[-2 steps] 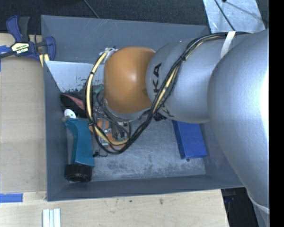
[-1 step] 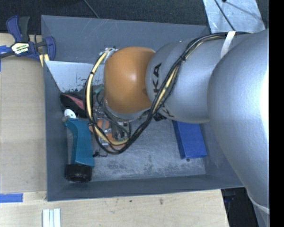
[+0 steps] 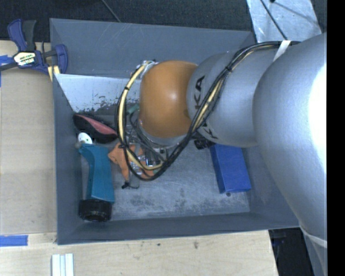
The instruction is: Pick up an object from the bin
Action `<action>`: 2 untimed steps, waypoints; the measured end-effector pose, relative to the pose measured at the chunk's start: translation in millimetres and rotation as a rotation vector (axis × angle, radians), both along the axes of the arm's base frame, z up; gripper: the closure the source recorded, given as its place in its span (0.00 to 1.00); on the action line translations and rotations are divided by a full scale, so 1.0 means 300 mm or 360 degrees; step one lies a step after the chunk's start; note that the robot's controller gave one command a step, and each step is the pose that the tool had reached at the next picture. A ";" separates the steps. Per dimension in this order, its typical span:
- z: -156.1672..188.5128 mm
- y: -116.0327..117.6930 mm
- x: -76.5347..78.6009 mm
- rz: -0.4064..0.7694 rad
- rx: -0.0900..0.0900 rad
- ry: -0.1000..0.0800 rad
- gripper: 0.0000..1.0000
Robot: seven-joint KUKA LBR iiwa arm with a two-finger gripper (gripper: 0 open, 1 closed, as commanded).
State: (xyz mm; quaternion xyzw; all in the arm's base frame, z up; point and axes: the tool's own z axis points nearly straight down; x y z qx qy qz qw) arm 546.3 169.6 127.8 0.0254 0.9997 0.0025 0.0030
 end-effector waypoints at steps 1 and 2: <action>-0.175 -0.077 0.083 -0.0223 -0.0006 0.0003 1.00; -0.175 -0.077 0.083 -0.0223 -0.0005 0.0003 1.00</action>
Offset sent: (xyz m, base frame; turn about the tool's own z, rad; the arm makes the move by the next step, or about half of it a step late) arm 0.0000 0.0000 0.0000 0.0000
